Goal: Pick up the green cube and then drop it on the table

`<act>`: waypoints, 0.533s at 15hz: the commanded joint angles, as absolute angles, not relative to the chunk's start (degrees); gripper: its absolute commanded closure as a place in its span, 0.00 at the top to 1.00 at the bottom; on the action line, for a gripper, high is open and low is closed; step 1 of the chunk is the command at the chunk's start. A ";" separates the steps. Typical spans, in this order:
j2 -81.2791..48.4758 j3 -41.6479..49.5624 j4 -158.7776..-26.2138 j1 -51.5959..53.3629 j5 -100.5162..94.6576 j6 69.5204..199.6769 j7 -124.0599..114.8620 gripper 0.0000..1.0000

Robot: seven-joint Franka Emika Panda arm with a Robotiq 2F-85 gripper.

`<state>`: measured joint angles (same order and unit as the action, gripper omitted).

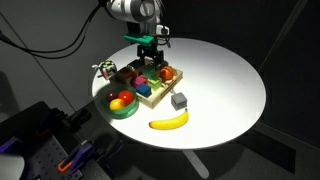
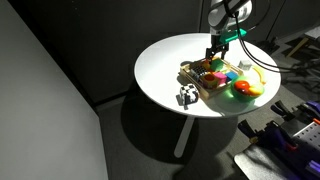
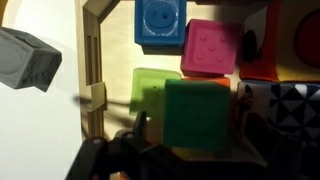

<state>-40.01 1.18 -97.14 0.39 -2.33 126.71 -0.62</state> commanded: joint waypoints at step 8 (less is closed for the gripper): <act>-40.60 1.91 -95.98 1.66 -4.47 124.91 -0.96 0.30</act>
<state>-41.69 1.43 -96.11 0.83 -2.93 126.43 -0.62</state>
